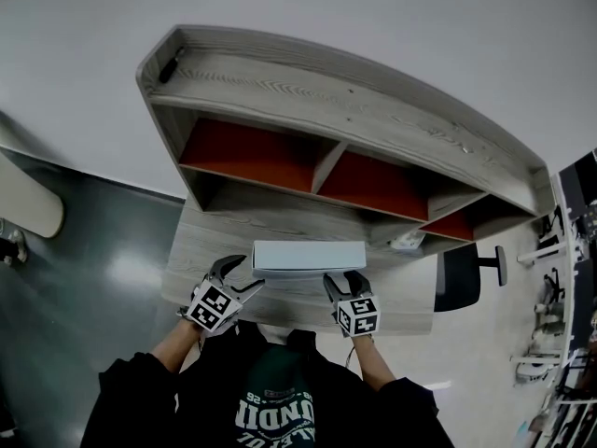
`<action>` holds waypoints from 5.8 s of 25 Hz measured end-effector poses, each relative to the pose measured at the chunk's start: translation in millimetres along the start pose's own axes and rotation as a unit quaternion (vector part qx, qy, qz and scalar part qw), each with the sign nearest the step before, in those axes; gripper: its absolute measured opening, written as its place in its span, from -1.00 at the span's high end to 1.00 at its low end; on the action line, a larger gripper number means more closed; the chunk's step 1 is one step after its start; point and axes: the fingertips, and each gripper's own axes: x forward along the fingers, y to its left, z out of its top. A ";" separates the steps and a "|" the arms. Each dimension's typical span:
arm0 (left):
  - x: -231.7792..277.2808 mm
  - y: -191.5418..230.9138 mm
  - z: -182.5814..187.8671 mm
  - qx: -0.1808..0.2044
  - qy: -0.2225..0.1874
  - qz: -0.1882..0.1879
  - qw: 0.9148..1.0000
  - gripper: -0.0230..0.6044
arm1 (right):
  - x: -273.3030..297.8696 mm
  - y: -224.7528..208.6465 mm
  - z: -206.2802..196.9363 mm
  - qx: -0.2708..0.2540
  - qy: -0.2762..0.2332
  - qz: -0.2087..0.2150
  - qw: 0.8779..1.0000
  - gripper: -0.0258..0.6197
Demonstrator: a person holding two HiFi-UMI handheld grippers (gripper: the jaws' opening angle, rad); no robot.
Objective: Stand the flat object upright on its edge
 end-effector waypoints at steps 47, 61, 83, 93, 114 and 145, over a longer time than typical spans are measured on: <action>49.5 -34.0 44.6 0.171 0.004 -0.246 0.954 -0.05 | 5.7 -13.7 -11.7 0.009 0.048 -0.035 0.998 0.29; 38.2 -33.6 43.7 0.161 -0.010 -0.203 0.966 0.09 | 11.2 -7.1 -6.5 -0.015 0.059 -0.019 0.998 0.30; -42.9 3.7 21.3 0.078 -0.038 -0.078 0.993 0.11 | 43.5 58.9 39.8 -0.044 0.010 0.054 0.998 0.45; -75.1 22.9 18.9 0.060 -0.045 -0.024 0.997 0.10 | 41.5 79.2 58.4 -0.053 -0.022 0.072 0.996 0.76; -133.1 84.6 -17.6 -0.006 -0.033 0.119 0.992 0.09 | 55.8 132.3 78.5 -0.085 -0.023 0.138 0.986 0.76; -134.2 144.5 -24.1 -0.124 -0.049 0.311 0.941 0.08 | 50.2 125.6 72.8 -0.082 -0.016 0.128 0.988 0.76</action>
